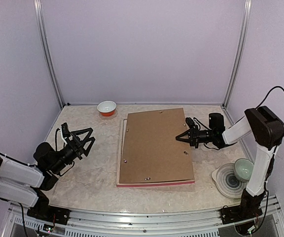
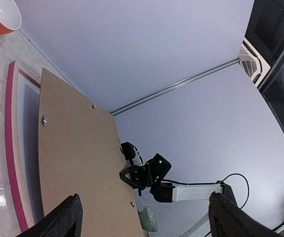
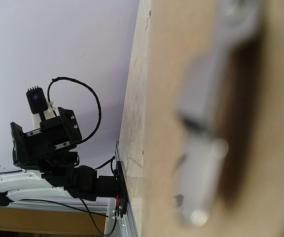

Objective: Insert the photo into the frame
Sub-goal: Place the backboard on the frame body.

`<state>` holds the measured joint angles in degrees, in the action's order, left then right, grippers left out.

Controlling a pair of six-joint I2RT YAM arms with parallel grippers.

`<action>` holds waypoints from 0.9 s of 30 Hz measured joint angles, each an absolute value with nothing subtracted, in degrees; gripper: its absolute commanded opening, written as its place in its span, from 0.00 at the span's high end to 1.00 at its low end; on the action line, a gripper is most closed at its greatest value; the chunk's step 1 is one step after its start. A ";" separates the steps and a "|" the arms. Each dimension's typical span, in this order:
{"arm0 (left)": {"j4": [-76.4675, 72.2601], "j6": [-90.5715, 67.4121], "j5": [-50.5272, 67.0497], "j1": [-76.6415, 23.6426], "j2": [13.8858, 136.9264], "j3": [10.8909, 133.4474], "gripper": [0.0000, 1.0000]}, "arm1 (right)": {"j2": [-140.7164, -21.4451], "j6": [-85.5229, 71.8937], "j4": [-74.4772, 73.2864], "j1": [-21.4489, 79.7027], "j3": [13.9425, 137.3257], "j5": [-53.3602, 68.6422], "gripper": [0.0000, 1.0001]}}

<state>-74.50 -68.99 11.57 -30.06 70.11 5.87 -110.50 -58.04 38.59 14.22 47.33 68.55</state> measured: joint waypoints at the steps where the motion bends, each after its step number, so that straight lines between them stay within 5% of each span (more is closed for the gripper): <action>1: -74.48 -68.99 11.57 -30.00 70.04 5.76 0.12 | -110.67 -57.89 38.35 14.09 47.40 68.58 1.00; 27: -74.50 -69.01 11.77 -29.91 70.26 5.69 0.12 | -113.58 -52.97 30.46 13.21 53.01 68.55 1.00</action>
